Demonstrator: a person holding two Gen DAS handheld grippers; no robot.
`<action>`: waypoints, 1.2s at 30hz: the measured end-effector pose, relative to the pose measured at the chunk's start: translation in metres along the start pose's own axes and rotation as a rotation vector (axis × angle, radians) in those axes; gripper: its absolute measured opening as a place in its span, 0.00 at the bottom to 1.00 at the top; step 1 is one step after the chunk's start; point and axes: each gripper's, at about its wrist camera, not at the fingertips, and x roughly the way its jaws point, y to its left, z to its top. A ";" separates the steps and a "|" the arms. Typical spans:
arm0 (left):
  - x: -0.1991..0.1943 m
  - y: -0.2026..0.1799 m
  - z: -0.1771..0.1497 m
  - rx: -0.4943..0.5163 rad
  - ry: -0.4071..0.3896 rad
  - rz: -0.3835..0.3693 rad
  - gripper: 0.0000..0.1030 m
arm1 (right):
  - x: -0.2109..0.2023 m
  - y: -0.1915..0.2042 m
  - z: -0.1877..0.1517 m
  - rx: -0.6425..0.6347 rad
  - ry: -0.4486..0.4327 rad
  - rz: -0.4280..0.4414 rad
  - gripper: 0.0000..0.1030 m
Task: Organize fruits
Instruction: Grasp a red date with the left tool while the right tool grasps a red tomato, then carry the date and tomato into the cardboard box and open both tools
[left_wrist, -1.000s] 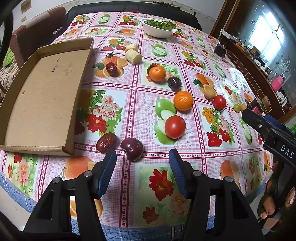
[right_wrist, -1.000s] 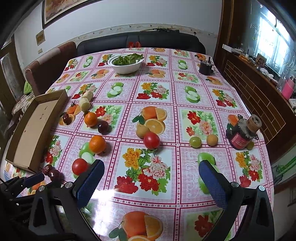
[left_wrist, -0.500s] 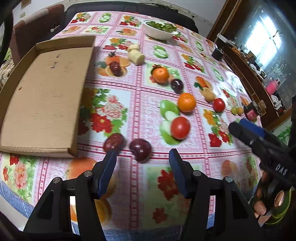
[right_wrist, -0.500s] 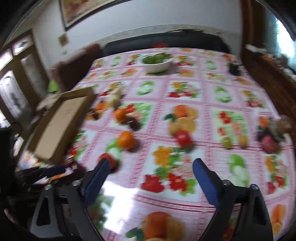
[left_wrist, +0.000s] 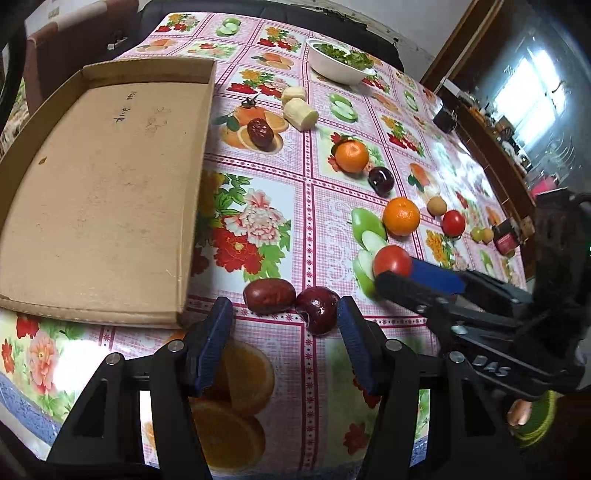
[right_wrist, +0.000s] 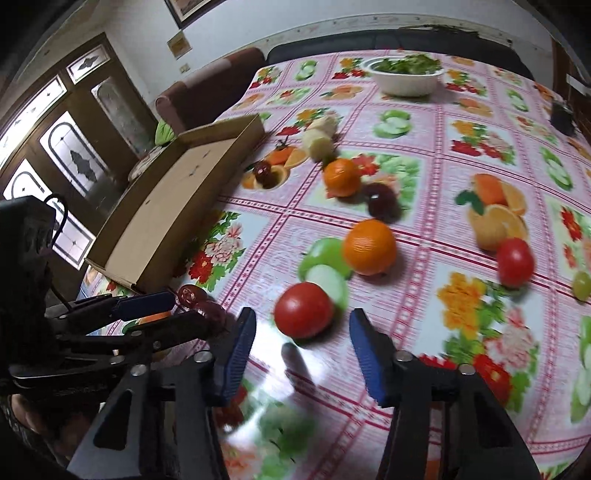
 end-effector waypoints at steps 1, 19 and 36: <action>0.000 0.002 0.001 -0.006 -0.002 -0.006 0.56 | 0.004 0.001 0.001 -0.005 0.005 -0.004 0.44; -0.007 -0.019 0.003 0.131 -0.052 0.016 0.18 | -0.004 -0.016 -0.009 0.021 -0.003 0.026 0.32; 0.012 0.002 0.018 0.045 -0.031 0.032 0.13 | -0.012 -0.012 -0.009 0.027 -0.015 0.013 0.32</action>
